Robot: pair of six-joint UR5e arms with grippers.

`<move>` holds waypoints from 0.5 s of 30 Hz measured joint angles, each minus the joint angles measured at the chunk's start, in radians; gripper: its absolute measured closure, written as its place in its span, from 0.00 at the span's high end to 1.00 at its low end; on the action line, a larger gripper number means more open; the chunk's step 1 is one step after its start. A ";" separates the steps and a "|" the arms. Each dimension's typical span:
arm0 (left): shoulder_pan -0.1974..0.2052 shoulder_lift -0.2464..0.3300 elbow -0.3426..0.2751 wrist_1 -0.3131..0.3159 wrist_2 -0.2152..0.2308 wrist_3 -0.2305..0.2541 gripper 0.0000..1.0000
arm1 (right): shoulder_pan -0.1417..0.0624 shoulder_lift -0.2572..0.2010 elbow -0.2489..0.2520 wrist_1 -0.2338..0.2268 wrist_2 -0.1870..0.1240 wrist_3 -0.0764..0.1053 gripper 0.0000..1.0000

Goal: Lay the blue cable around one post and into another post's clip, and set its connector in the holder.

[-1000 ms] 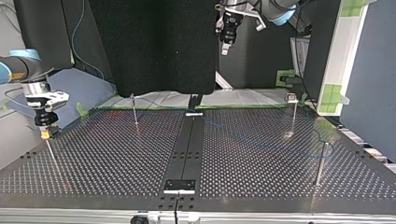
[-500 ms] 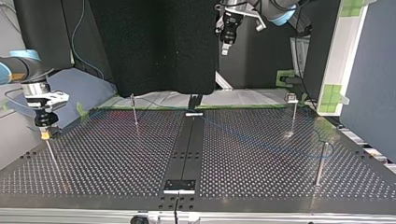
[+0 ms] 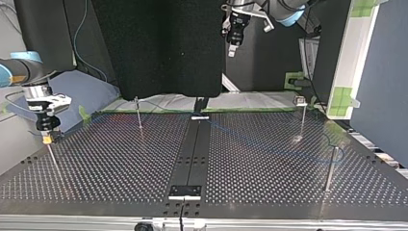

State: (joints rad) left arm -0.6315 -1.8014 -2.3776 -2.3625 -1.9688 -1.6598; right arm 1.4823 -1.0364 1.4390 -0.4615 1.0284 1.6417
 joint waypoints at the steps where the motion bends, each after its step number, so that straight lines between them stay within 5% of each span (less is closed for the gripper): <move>1: 0.000 0.000 0.000 0.000 0.000 0.000 1.00 | 0.000 0.000 0.000 0.000 0.000 0.000 0.00; 15: 0.000 0.000 0.002 0.000 0.001 0.000 1.00 | 0.002 0.001 -0.004 -0.005 0.005 0.011 0.00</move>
State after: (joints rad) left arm -0.6313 -1.8014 -2.3758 -2.3625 -1.9680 -1.6597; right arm 1.4840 -1.0359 1.4354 -0.4665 1.0335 1.6523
